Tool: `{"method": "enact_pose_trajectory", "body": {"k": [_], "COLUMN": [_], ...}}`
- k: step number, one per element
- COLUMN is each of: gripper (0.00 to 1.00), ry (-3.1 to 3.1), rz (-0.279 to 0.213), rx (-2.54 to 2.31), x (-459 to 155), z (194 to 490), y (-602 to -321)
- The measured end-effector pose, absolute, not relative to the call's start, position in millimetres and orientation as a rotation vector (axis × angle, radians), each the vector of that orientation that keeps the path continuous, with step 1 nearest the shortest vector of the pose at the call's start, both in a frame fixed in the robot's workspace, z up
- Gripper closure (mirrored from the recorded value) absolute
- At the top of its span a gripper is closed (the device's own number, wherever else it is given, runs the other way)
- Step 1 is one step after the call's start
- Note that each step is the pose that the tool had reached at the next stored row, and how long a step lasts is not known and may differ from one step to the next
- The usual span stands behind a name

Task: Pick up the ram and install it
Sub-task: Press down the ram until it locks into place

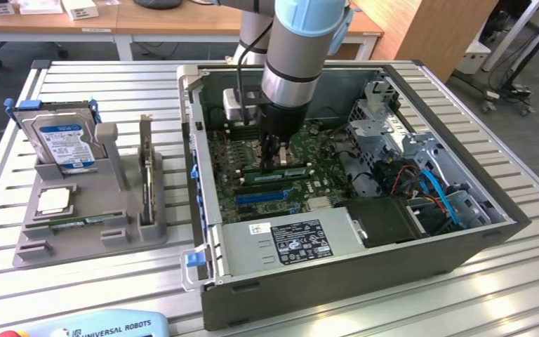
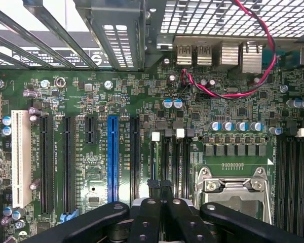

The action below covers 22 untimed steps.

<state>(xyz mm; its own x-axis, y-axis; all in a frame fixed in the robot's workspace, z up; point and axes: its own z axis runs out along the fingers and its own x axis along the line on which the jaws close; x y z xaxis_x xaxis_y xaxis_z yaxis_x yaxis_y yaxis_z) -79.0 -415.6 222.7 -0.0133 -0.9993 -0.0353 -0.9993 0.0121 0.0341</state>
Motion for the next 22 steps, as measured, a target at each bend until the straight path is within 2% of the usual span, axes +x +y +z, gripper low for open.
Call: {"method": "enact_pose_trajectory", "body": {"k": [12,22], "gripper": [0.90,0.90], "ry": [2.233,2.234], "rz": [0.078,0.077], "rx": [-2.205,-2.206], "x": [-78.8,-79.0], "z": [224.2,253.8], "y": [-415.3,-415.5]}}
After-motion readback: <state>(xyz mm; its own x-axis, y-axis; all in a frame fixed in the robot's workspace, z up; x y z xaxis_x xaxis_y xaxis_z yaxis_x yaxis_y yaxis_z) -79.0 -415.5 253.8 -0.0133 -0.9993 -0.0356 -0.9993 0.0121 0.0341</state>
